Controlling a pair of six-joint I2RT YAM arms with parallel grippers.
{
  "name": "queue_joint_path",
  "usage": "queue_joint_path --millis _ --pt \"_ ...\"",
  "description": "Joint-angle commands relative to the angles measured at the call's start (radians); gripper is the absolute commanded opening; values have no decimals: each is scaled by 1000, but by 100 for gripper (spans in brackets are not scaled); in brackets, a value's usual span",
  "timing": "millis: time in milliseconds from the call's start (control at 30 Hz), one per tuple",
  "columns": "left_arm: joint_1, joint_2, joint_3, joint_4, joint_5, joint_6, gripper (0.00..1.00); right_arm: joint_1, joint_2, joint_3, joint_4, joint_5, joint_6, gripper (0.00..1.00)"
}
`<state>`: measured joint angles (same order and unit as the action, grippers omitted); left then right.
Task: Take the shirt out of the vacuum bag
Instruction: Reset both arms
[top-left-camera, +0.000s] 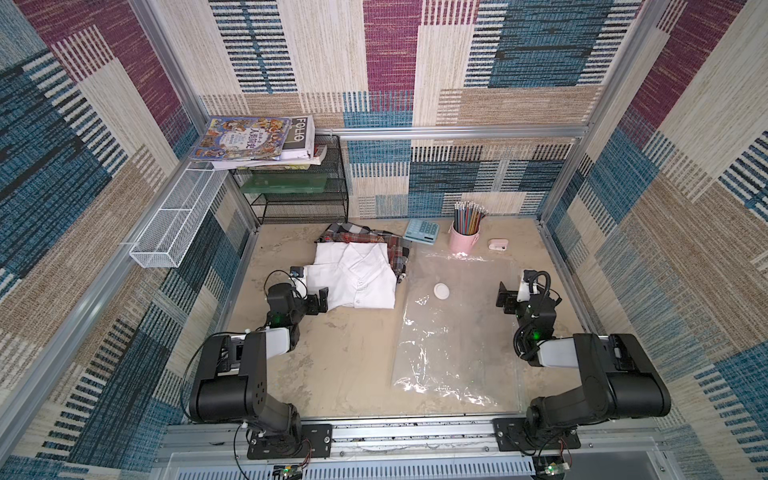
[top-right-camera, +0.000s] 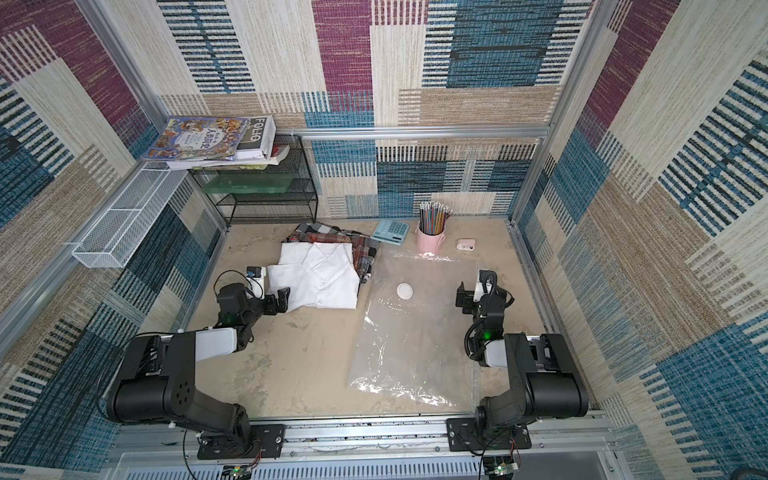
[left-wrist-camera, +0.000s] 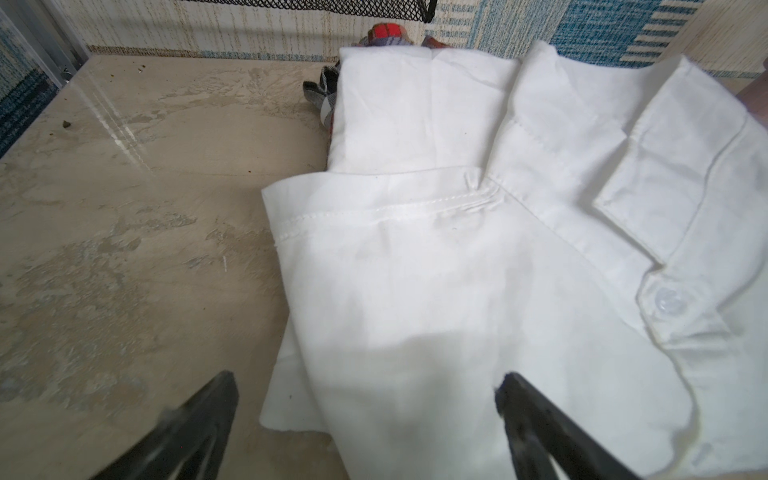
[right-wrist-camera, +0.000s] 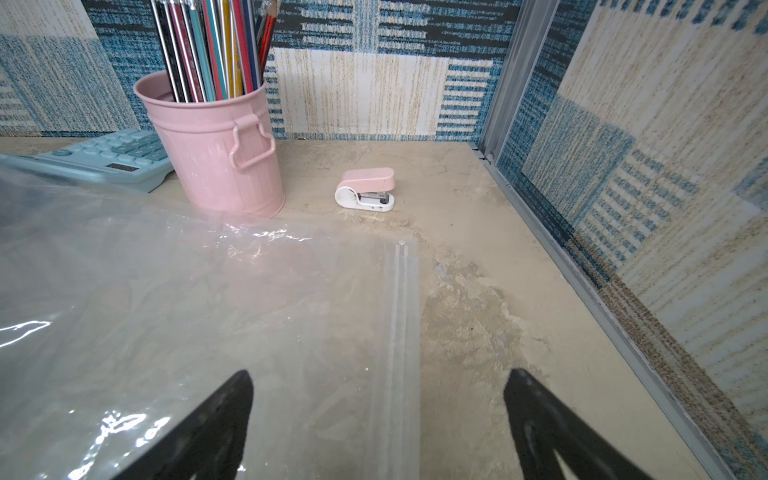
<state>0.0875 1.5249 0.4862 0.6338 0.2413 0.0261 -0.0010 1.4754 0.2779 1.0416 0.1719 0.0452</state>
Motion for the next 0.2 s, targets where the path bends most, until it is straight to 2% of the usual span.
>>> queue_joint_path --millis 0,167 --pt "0 -3 3 20 3 8 99 -3 5 11 11 -6 4 96" --pt "0 -3 2 20 3 8 99 -4 -3 3 21 -8 3 96"
